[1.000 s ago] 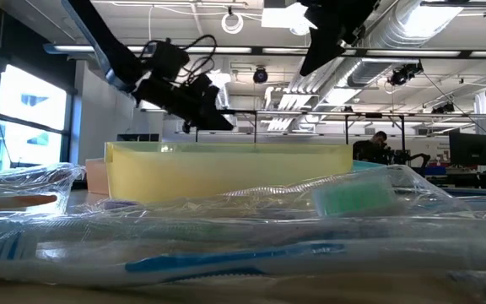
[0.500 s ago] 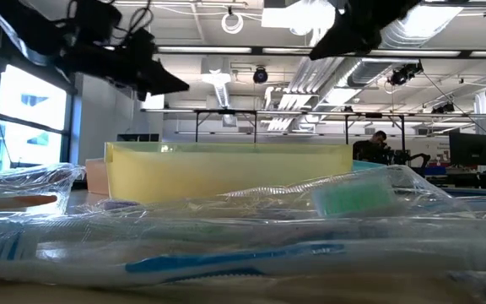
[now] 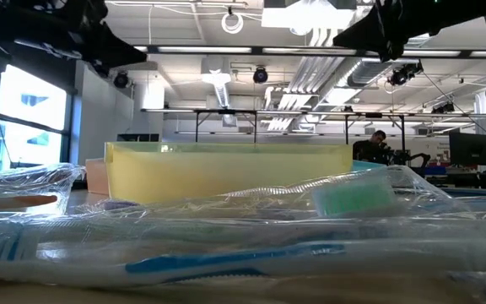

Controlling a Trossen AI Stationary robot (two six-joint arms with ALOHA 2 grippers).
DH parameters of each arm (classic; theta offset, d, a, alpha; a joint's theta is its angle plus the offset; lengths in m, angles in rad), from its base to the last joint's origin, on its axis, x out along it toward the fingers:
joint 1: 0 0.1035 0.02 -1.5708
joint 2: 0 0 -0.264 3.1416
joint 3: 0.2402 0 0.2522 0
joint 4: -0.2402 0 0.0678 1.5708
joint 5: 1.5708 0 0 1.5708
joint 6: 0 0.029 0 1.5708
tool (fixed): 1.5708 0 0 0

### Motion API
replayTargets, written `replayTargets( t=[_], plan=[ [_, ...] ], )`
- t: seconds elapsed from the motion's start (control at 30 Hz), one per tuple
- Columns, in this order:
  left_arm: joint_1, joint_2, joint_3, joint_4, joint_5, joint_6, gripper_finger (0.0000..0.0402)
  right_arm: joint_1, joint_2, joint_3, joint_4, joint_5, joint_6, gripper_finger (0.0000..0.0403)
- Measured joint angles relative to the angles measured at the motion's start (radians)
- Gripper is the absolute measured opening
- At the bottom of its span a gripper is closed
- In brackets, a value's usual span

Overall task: Pick & Place Toothbrushes
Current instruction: Put the purple toothbrush into the orange bin

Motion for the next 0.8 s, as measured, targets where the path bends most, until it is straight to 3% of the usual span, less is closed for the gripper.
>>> replayTargets(
  t=[0.37,0.8],
  plan=[
    [-0.169,-0.075,0.000,-0.110,-0.037,-0.038,0.0000,-0.003,-0.061,-0.099,0.069,-0.126,0.025,0.0003],
    [-0.511,0.013,0.000,-0.131,-0.295,-0.112,0.0000,-0.002,-0.060,-0.216,0.207,-0.155,0.080,0.0002]
  ],
)
